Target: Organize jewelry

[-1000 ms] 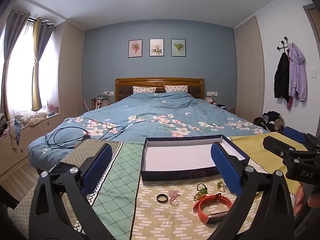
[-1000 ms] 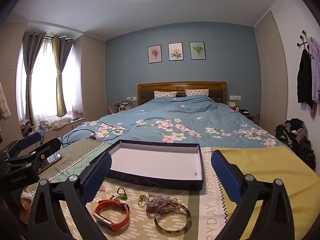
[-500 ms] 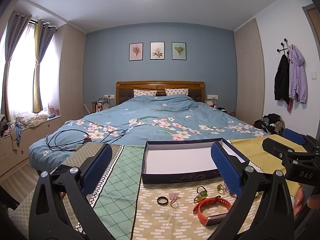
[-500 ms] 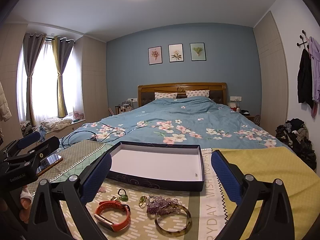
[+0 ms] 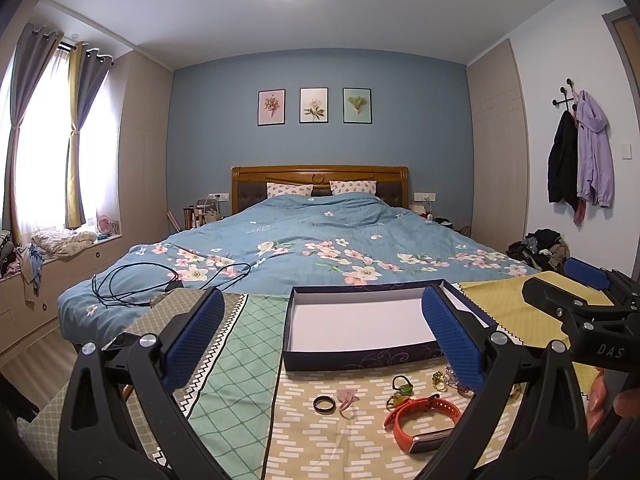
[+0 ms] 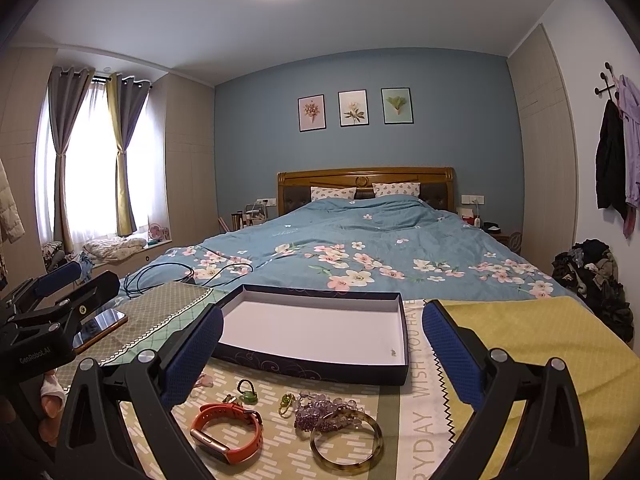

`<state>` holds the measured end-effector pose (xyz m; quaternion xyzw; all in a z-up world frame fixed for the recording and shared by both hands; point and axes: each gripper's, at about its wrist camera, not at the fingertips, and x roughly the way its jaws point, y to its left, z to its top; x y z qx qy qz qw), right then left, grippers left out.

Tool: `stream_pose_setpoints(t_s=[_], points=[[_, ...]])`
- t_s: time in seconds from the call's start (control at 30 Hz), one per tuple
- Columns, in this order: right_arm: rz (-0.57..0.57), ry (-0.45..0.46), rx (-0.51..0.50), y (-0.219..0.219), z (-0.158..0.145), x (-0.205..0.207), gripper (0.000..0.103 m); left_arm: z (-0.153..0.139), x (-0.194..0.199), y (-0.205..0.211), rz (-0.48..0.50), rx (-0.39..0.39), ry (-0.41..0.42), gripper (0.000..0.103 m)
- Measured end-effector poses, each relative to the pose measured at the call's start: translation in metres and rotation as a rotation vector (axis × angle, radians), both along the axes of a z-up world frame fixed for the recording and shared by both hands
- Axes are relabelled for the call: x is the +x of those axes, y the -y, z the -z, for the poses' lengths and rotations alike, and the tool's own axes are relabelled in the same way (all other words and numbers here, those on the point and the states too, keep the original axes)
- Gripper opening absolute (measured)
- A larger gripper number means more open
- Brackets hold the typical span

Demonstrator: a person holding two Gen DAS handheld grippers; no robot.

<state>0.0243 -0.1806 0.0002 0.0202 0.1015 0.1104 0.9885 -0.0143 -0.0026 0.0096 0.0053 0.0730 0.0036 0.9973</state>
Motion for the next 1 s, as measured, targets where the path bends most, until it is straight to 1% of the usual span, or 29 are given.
stream_pose_setpoints(t_s=[1.0], points=[[0.001, -0.006, 0.007, 0.0027, 0.0007, 0.0002, 0.096, 0.0006, 0.0012, 0.0014, 0.0, 0.003, -0.001, 0.097]])
